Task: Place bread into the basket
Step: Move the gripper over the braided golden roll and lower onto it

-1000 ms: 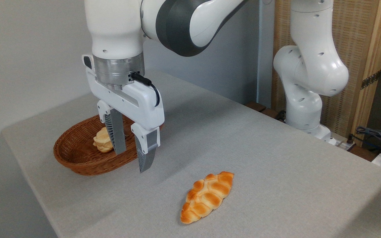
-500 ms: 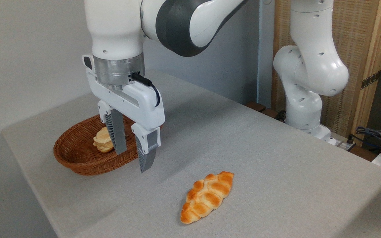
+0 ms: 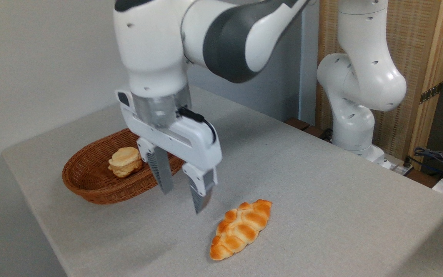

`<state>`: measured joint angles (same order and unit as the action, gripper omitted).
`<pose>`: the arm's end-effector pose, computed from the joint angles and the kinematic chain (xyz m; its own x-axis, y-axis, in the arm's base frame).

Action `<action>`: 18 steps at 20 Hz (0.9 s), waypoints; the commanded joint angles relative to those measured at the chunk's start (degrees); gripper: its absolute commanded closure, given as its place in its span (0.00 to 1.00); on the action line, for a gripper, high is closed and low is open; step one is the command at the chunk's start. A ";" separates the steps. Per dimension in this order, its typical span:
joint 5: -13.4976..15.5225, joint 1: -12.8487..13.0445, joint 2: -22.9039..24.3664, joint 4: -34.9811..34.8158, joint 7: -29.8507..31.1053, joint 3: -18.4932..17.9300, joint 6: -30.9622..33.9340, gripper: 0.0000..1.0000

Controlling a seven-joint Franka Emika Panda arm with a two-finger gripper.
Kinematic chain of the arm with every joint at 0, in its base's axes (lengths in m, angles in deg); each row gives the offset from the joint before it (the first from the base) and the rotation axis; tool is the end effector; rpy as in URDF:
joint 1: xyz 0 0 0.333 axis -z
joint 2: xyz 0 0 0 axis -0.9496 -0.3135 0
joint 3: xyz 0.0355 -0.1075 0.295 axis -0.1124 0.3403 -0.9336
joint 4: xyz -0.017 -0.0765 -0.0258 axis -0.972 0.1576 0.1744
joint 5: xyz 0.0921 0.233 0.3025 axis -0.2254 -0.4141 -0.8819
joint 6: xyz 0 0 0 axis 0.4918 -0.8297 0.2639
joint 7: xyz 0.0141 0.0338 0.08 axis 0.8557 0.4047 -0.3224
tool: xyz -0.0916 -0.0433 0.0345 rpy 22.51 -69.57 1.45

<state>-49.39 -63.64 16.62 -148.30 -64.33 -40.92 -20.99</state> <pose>0.5825 0.0263 0.4959 0.8247 -0.5639 0.0435 -0.5655 -0.8207 0.0812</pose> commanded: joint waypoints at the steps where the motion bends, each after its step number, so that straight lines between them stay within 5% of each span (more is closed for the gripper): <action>1: -1.08 -2.55 1.49 -2.64 -2.23 -0.07 0.45 0.00; 9: -1.61 -6.59 0.70 -6.25 -9.18 -0.16 0.02 0.00; 18: -1.96 -6.51 -2.91 -6.69 -9.71 0.02 -2.62 0.00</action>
<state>-50.42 -70.18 14.09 -154.72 -73.31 -40.97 -22.27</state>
